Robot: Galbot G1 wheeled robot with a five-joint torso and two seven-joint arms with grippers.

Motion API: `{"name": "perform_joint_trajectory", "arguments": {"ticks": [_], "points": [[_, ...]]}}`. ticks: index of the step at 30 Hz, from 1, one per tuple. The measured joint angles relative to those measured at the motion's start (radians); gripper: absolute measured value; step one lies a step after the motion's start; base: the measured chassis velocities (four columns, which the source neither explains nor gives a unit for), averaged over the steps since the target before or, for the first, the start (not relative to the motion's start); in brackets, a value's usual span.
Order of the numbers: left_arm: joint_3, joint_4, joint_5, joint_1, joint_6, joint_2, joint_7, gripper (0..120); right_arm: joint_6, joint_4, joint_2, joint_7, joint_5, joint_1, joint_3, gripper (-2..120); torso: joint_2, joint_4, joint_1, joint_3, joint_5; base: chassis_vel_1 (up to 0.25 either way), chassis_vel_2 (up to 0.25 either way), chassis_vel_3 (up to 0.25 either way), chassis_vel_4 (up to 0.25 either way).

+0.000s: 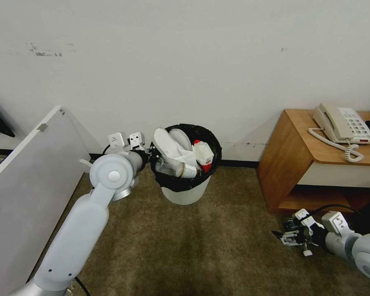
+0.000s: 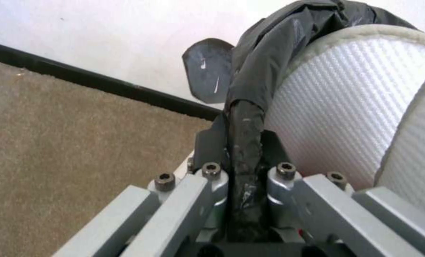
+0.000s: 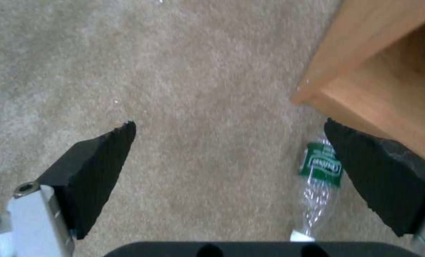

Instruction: Pick up the trash bin, then pick up the garbage from the floor and place it into the trash bin.

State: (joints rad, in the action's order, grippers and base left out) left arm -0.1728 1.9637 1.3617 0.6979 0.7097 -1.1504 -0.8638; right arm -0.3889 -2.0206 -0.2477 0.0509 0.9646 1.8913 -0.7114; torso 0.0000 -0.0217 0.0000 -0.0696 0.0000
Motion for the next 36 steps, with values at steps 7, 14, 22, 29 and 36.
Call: {"name": "perform_joint_trajectory", "arguments": {"ticks": [7,14,22,29,36], "points": [[0.003,0.000,0.000,-0.002,-0.001,-0.008,0.000,4,-0.042,0.013,-0.035,0.070,0.053,-0.034,0.029,100,0.000,-0.0002,0.000,0.000,0.0000,0.000,0.000,0.000,0.000],[0.004,0.000,-0.001,-0.001,-0.002,-0.005,0.000,4,-0.062,0.049,-0.081,0.125,0.083,-0.086,0.050,100,0.000,-0.0001,0.000,0.000,-0.0001,0.000,0.000,0.000,0.000],[0.003,0.004,-0.002,0.003,-0.003,-0.004,0.000,4,-0.054,0.109,-0.124,0.126,0.079,-0.129,0.074,100,0.000,-0.0002,0.000,0.000,0.0000,0.000,0.000,0.000,0.000],[0.001,0.009,-0.002,0.010,-0.003,0.003,0.000,4,-0.034,0.169,-0.165,0.111,0.060,-0.185,0.119,100,0.000,-0.0001,0.000,0.000,-0.0001,0.000,0.000,0.000,0.000],[0.005,0.011,-0.001,0.011,-0.004,0.004,-0.001,4,-0.016,0.248,-0.236,0.090,0.027,-0.276,0.188,100,0.000,0.0001,0.000,0.000,0.0000,0.000,0.000,0.000,0.000]]}}
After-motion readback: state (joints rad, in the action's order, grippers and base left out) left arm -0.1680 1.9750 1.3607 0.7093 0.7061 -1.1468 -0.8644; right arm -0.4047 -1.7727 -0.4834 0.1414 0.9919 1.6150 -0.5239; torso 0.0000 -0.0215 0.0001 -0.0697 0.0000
